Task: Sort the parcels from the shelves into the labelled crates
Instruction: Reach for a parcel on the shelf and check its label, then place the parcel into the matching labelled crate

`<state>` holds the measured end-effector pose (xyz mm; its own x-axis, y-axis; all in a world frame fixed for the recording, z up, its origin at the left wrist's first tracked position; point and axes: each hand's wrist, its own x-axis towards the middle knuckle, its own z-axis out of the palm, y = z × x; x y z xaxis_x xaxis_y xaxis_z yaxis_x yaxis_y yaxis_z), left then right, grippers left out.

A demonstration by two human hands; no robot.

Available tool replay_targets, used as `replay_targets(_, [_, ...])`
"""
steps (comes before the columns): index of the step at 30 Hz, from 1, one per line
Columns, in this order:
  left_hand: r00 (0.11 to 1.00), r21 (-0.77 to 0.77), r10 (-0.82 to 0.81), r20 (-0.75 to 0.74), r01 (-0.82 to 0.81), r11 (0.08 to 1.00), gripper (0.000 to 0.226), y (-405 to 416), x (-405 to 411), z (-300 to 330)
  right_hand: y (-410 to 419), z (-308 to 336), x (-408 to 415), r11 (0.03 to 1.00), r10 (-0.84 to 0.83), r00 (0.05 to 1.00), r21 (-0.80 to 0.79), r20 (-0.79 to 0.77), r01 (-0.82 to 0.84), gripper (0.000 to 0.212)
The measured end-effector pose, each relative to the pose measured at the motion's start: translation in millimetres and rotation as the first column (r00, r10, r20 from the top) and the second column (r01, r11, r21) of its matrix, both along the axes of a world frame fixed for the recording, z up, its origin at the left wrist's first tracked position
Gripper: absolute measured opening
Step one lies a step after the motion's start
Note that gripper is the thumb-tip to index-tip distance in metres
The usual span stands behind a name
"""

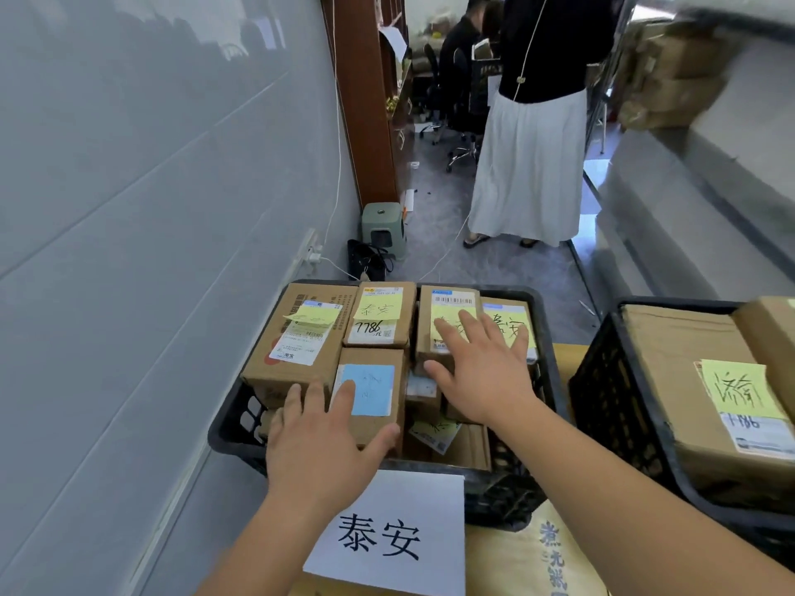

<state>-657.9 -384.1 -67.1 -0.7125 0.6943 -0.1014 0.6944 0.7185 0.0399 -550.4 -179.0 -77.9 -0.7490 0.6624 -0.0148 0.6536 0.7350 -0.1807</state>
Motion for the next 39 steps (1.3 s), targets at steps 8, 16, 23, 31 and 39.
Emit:
replay_targets(8, [0.993,-0.012,-0.121,-0.001,0.121,0.993,0.095,-13,20,13,-31,22,56,0.998,-0.056,0.998,-0.011,-0.023,0.055,0.067])
replay_targets(16, [0.895,0.014,-0.444,-0.040,0.445,0.895,0.087,-7,54,19,-87,34,128,0.960,-0.280,0.960,-0.015,-0.022,0.280,0.067])
replay_targets(23, [0.751,0.094,-0.659,-0.037,0.659,0.746,0.082,-6,120,23,-140,43,215,0.872,-0.490,0.872,0.002,-0.007,0.490,0.068])
replay_targets(31, [0.537,0.107,-0.841,-0.061,0.841,0.530,0.082,-1,246,34,-195,50,350,0.694,-0.719,0.694,0.031,-0.032,0.720,0.069])
replay_targets(39, [0.332,0.103,-0.941,-0.070,0.940,0.324,0.079,-17,413,33,-273,56,514,0.513,-0.856,0.513,0.023,-0.062,0.858,0.067])
